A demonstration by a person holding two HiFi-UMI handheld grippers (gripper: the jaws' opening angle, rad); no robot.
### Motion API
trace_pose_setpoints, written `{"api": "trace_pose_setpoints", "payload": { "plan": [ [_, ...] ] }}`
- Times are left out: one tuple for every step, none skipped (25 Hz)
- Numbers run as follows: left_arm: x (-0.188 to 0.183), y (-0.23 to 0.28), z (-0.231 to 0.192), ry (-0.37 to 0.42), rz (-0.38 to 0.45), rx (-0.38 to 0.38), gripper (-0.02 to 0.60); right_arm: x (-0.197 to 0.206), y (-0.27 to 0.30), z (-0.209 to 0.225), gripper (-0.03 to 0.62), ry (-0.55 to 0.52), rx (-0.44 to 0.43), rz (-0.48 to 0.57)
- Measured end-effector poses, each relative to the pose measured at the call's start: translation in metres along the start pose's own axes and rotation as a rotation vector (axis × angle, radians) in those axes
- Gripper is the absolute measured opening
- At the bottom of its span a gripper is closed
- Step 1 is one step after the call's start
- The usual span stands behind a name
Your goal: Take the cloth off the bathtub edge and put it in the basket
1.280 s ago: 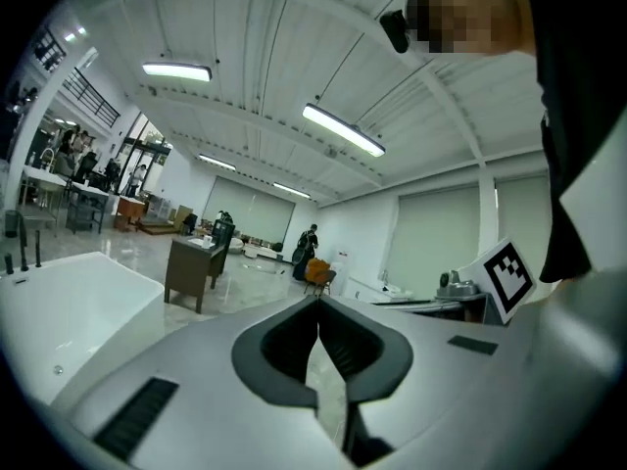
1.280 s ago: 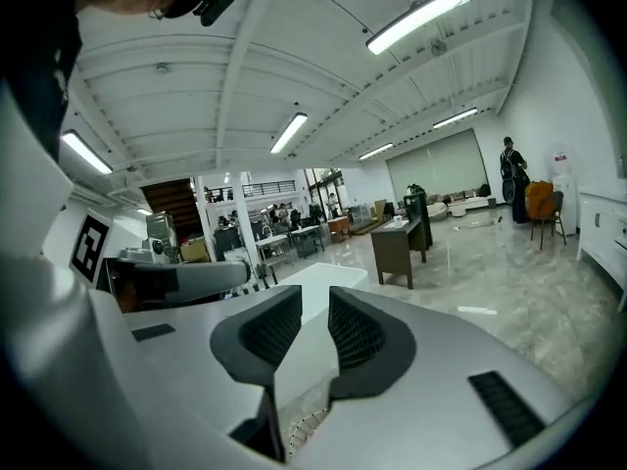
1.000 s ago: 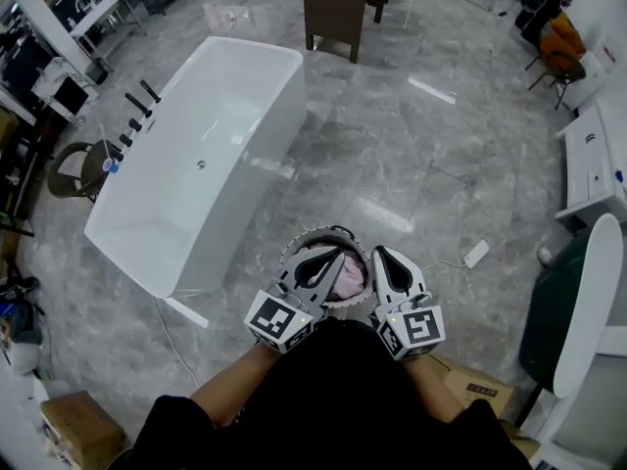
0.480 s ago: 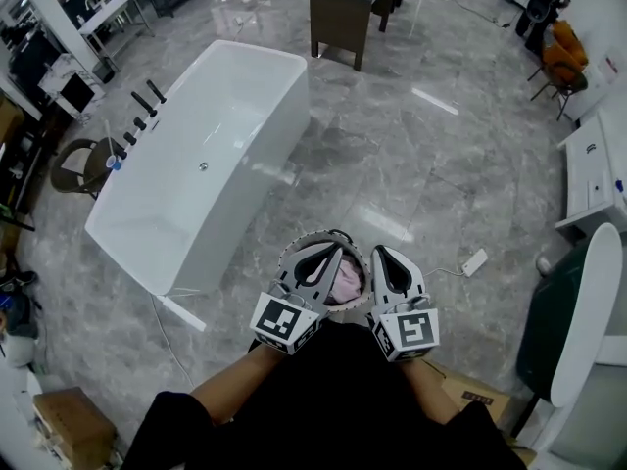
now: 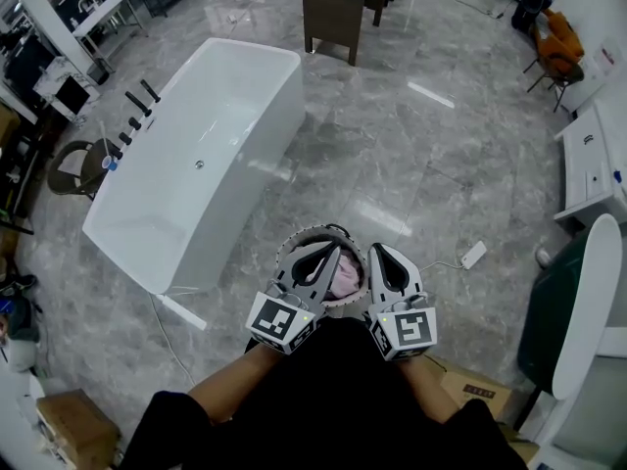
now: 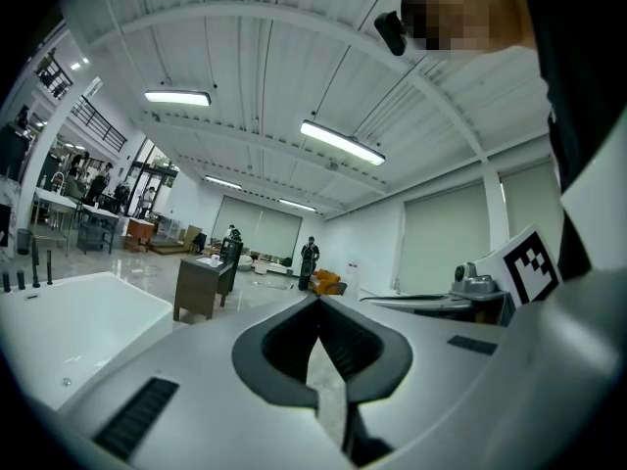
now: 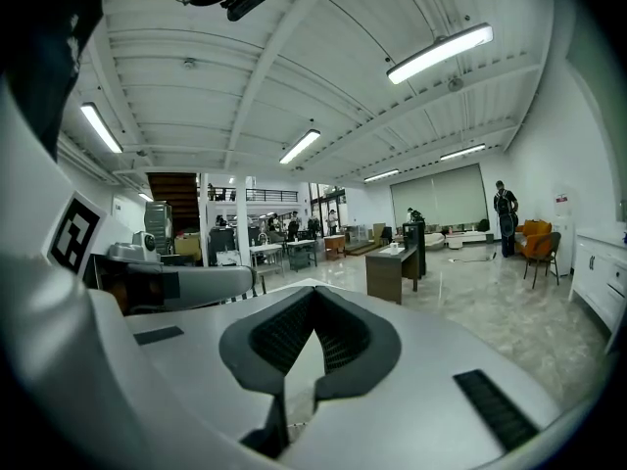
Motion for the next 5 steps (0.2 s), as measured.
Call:
{"api": "trace_pose_setpoints", "payload": {
  "plan": [
    [0.002, 0.0, -0.001, 0.0, -0.003, 0.001, 0.014, 0.001, 0.001, 0.0, 0.031, -0.001, 0.001, -0.001],
    [0.004, 0.0, -0.003, 0.0, -0.005, 0.002, 0.014, 0.005, 0.002, 0.001, 0.031, -0.001, 0.0, 0.002],
    [0.005, 0.0, -0.006, -0.001, -0.007, 0.001, 0.014, 0.01, 0.003, 0.001, 0.031, -0.001, -0.002, 0.004],
    [0.007, 0.001, -0.009, -0.002, -0.009, -0.001, 0.014, 0.014, 0.005, 0.002, 0.031, -0.001, -0.003, 0.006],
    [0.008, 0.001, -0.011, -0.003, -0.011, -0.003, 0.014, 0.018, 0.007, 0.002, 0.029, -0.001, -0.004, 0.007]
  ]
}}
Point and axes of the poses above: the fingertips, and each gripper's own axes: y forward along the fingers, z to its right, x out of its underside, the point moved 5 cm from there along -y, backward along the fingers, and after that the axes turned 2 degrees about -z, right-handed, at the moved point
